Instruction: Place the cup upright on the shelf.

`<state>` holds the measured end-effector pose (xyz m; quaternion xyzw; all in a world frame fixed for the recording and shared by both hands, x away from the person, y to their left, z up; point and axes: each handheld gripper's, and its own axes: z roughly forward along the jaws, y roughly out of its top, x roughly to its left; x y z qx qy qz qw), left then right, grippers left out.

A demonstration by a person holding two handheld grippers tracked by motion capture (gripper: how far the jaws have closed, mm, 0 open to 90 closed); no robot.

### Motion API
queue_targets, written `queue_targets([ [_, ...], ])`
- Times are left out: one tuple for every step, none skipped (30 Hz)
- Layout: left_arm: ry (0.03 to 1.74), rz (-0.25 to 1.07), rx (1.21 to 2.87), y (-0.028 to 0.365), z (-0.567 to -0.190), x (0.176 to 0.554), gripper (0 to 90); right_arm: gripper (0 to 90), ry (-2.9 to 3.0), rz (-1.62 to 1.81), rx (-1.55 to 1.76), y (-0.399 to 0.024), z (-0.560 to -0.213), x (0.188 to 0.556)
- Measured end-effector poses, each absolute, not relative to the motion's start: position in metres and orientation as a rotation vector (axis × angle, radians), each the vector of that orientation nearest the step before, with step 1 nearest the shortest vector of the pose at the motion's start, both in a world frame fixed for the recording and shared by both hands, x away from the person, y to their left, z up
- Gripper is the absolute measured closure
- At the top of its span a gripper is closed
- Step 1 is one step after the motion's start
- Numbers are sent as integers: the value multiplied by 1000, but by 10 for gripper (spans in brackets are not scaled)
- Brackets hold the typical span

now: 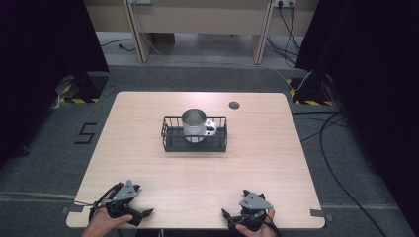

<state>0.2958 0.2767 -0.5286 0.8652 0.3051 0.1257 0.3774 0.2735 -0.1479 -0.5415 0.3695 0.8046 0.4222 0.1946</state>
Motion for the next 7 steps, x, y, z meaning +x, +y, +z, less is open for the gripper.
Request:
queue_targets([
  [780,322,2212,277,-529,296,0,7,2256,1184,1037,-148,-541,273],
  [780,322,2212,277,-529,296,0,7,2254,1186,1037,-148,-542,273],
  [780,322,2212,277,-529,296,0,7,2255,1187,1035,-148,-542,273],
  [780,322,2212,277,-529,296,0,7,2255,1188,1033,-148,-542,273],
  [779,322,2213,277,-529,296,0,7,2255,1189,1029,-148,-542,273],
  [779,322,2213,277,-529,296,0,7,2255,1189,1029,-148,-542,273],
  [780,322,2212,277,-529,296,0,7,2253,1190,1029,-148,-542,273],
])
